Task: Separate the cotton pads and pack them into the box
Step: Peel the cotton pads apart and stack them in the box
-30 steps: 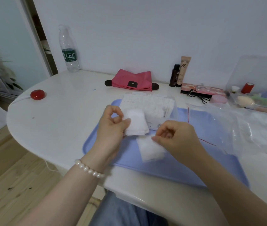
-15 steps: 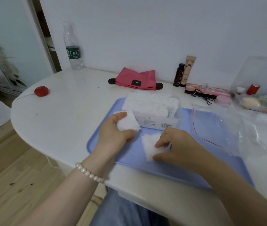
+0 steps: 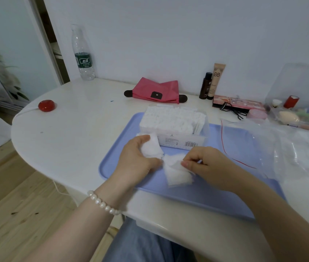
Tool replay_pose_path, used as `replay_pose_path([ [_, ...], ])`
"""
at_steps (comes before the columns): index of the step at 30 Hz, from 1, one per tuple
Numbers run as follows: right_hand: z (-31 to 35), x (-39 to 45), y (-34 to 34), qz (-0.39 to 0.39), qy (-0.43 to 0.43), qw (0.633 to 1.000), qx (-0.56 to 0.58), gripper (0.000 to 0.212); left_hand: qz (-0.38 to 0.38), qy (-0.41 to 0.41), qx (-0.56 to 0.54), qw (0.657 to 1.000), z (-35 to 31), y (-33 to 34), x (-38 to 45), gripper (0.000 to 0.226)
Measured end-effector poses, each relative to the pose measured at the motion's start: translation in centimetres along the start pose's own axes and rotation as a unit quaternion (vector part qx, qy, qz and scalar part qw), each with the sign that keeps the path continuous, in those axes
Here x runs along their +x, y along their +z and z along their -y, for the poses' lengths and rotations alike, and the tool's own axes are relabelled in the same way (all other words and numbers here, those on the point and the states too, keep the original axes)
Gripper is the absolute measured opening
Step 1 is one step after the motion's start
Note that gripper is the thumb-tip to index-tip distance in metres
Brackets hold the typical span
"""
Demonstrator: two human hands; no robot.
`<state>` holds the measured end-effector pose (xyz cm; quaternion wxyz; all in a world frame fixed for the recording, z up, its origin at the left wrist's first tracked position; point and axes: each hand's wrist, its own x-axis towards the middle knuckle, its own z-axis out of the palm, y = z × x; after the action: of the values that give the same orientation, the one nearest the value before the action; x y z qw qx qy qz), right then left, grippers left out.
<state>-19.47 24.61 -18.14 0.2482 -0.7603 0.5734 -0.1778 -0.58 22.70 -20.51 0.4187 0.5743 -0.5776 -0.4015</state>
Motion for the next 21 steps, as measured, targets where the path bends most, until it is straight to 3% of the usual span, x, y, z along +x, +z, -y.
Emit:
replay_pose_path([
  [4, -0.3, 0.1, 0.2, -0.005, -0.004, 1.000, 0.003, 0.019, 0.026, 0.054, 0.084, 0.995, -0.1, 0.7, -0.6, 0.086],
  [9, -0.6, 0.3, 0.4, -0.065, -0.027, 0.997, 0.030, 0.014, 0.053, 0.072, 0.126, 0.988, -0.1, 1.7, -1.0, 0.094],
  [16, -0.2, -0.2, -0.1, 0.031, -0.030, 0.998, 0.037, 0.011, 0.058, 0.081, 0.149, 0.984, -0.1, 1.5, -1.0, 0.095],
  [18, -0.6, 0.1, -0.5, -0.035, 0.007, 0.997, 0.063, 0.015, 0.057, 0.082, 0.148, 0.984, -0.1, 1.5, -1.0, 0.095],
  [20, -1.2, 0.5, -0.6, -0.108, 0.073, 0.990, 0.049, 0.004, 0.058, 0.083, 0.141, 0.985, -0.2, 1.5, -1.1, 0.095],
  [21, -1.3, 0.6, -0.4, -0.108, 0.103, 0.989, 0.015, 0.019, 0.058, 0.083, 0.137, 0.985, -0.2, 1.5, -1.1, 0.095],
])
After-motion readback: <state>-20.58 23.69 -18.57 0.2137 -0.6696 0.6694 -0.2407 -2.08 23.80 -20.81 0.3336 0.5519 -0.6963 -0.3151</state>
